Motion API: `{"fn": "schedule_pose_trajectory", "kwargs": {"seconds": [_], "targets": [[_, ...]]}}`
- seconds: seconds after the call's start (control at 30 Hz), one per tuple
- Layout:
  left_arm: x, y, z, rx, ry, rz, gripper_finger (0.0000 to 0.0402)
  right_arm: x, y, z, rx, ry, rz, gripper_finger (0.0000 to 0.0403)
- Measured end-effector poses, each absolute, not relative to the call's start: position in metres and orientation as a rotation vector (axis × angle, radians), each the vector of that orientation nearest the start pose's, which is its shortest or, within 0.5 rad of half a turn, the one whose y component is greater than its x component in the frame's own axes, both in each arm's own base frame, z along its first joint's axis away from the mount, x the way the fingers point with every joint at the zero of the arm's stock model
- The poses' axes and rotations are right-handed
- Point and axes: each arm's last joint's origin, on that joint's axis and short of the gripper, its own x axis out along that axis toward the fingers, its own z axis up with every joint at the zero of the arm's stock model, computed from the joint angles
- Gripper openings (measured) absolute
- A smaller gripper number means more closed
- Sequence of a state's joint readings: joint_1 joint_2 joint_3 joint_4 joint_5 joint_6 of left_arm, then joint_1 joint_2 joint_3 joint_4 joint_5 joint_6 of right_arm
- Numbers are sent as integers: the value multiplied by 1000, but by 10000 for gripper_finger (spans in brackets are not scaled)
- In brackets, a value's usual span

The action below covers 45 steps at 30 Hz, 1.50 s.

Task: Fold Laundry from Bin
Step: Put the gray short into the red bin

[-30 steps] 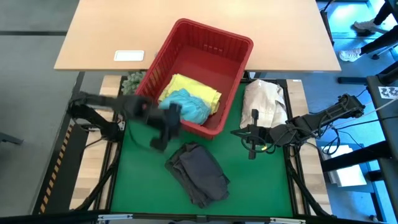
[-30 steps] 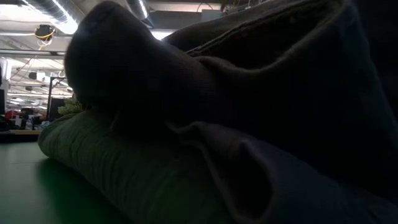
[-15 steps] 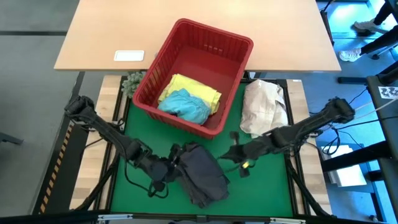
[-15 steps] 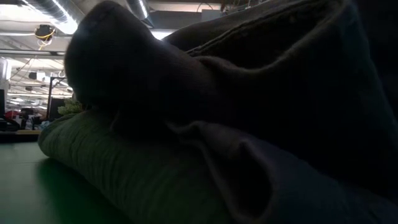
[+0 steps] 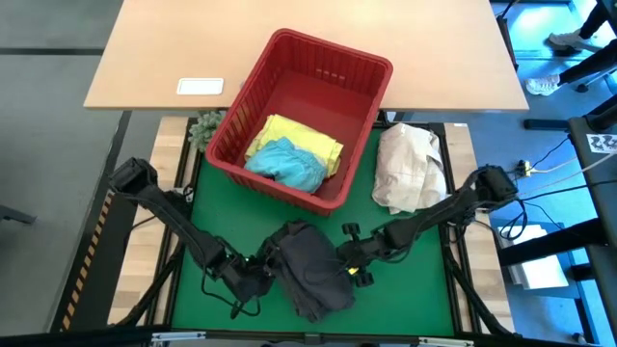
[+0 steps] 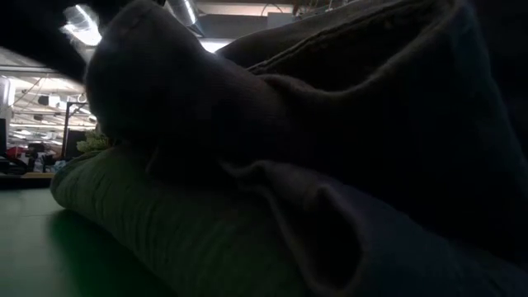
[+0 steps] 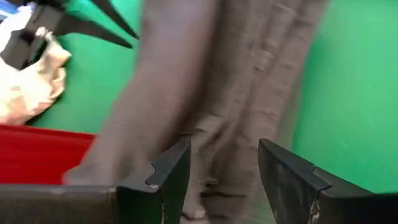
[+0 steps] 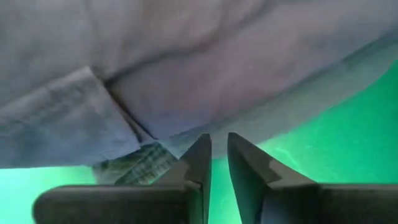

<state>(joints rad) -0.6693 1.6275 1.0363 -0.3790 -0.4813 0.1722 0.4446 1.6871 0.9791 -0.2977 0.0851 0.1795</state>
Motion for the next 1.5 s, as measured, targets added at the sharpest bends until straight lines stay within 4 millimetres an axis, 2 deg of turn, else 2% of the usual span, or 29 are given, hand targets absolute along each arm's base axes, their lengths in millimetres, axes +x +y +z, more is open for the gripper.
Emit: {"fn": "schedule_pose_trajectory", "kwargs": {"seconds": [0.23,0.4,0.5,0.73,1.2,1.33,1.5], "targets": [[262,-205,175,817,860,-272,179,302,140,147,-142,1051,200,62],[266,-207,151,882,911,-217,179,309,143,151,-133,962,226,62],[267,-207,143,911,923,-192,179,313,146,157,-113,890,260,63],[268,-204,144,943,900,-78,179,320,150,164,-150,785,316,63],[271,-192,143,858,951,-1,179,324,152,169,-404,664,411,65],[267,-188,141,838,1004,4,179,323,151,169,-452,668,428,98],[264,-186,139,804,1051,-1,179,319,149,164,-490,741,434,182]]}}
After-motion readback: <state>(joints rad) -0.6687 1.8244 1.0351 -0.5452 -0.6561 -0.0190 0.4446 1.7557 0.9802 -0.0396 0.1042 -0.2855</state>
